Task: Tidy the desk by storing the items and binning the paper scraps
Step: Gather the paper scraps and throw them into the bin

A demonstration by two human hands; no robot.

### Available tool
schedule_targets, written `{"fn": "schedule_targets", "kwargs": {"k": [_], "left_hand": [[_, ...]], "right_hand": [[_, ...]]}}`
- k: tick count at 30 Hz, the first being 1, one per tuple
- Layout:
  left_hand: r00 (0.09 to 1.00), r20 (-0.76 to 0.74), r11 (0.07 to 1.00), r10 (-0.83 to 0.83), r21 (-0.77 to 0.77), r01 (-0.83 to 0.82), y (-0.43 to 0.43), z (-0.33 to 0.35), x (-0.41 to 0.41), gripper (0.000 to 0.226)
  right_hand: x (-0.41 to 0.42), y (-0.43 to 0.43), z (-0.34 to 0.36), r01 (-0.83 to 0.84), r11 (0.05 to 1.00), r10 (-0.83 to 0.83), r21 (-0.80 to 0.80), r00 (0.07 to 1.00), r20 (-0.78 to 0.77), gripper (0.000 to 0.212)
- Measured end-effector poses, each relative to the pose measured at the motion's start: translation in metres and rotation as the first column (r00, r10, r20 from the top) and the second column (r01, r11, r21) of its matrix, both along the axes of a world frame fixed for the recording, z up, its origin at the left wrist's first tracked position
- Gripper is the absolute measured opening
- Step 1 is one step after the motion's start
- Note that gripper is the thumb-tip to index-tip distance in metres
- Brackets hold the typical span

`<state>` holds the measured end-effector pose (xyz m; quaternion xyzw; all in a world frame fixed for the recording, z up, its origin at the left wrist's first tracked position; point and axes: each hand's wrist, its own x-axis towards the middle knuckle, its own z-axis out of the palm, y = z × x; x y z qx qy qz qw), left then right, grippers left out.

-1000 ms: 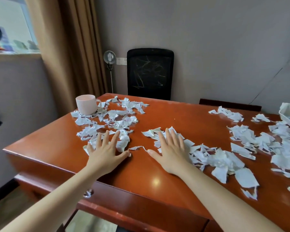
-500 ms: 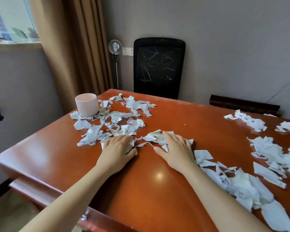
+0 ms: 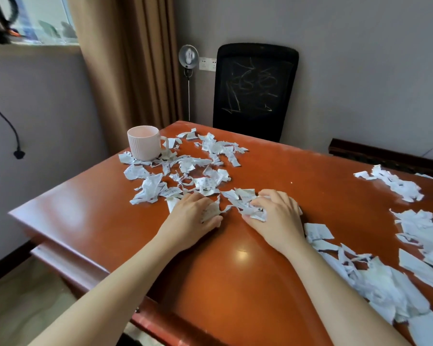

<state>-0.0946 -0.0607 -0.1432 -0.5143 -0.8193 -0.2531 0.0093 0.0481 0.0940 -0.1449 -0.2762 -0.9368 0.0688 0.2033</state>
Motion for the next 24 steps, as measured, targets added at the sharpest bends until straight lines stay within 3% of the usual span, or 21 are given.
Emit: {"fn": "schedule_targets", "kwargs": {"k": [5, 8, 14, 20, 24], "left_hand": [[0.999, -0.050, 0.997, 0.011, -0.076, -0.014, -0.001, -0.001, 0.001, 0.061], [0.999, -0.038, 0.996, 0.025, -0.083, -0.028, 0.001, -0.004, 0.000, 0.054], [0.996, -0.048, 0.995, 0.080, -0.054, -0.083, 0.005, -0.004, -0.002, 0.045], [0.991, -0.084, 0.991, 0.101, -0.080, -0.108, 0.012, -0.004, -0.009, 0.047], [0.992, -0.092, 0.993, 0.086, -0.068, -0.092, 0.021, 0.000, -0.013, 0.043]], "right_hand": [[0.001, -0.010, 0.006, -0.095, 0.994, 0.098, -0.055, 0.994, 0.041, 0.069], [-0.002, -0.015, 0.006, -0.121, 0.991, 0.127, -0.064, 0.987, 0.094, 0.078], [-0.017, -0.008, 0.007, -0.075, 0.989, 0.094, -0.125, 0.985, 0.147, 0.072], [-0.033, -0.006, 0.005, -0.008, 1.000, 0.012, -0.022, 0.985, 0.175, 0.065], [-0.043, -0.004, 0.005, 0.022, 1.000, -0.024, 0.011, 0.984, 0.174, 0.047]]}}
